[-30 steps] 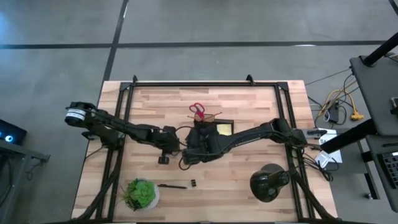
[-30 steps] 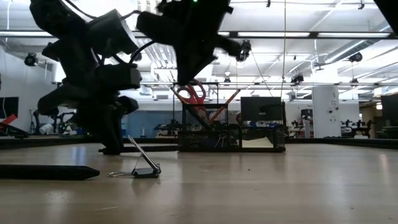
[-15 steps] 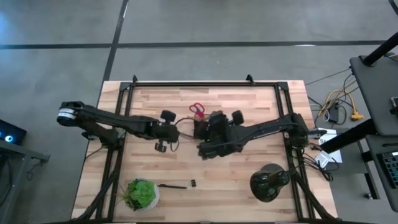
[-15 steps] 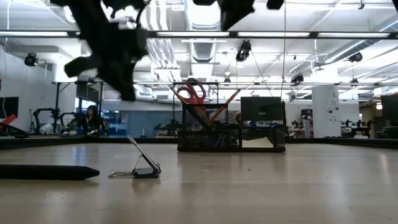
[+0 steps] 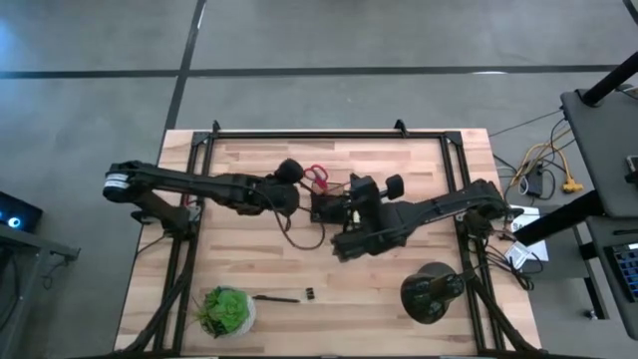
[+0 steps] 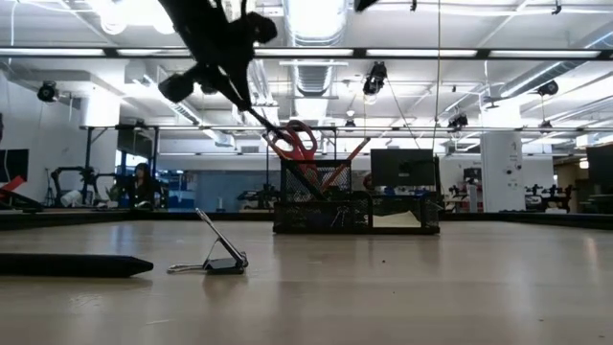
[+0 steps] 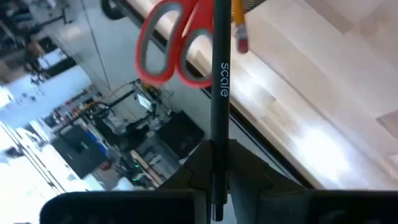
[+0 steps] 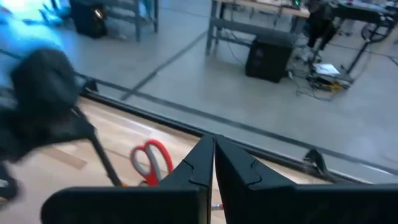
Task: Pick and place office supplies into organizer
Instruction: Put the top black pen into the desk organizer
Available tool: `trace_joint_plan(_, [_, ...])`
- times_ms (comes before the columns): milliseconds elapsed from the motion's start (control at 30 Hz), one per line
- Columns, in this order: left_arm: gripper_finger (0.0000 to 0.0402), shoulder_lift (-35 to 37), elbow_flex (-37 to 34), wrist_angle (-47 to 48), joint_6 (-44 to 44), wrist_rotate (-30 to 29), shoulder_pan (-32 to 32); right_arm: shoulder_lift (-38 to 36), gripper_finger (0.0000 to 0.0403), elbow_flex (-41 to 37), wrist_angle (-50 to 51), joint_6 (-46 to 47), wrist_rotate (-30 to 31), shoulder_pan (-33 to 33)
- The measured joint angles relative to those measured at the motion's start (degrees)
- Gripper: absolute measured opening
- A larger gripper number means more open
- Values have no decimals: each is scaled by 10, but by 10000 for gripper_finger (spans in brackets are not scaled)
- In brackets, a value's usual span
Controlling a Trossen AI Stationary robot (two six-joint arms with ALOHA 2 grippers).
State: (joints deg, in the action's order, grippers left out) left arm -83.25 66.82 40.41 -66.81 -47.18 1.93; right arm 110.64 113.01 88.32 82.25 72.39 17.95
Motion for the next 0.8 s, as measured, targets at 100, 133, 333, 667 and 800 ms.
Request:
trace_joint_plan(100, [12,-23,1,-34,-38,-4,-5,-13,9,0,0,1,12,17])
trace_joint_plan(133, [12,-31,1,-53,-51,-10,-7,-17,9,0,0,1,12,22])
trace_joint_plan(333, [12,-78,2,-154,-163,-56,-21,-28,9,0,-2,4,13,43])
trace_joint_plan(667, [14,-144,8,-179,-212,-39,-30,-28,9,0,-2,29,11,52])
trace_joint_plan(800, [31,-151,6,-214,-206,-38,-27,-28,9,-1,-2,29,11,52])
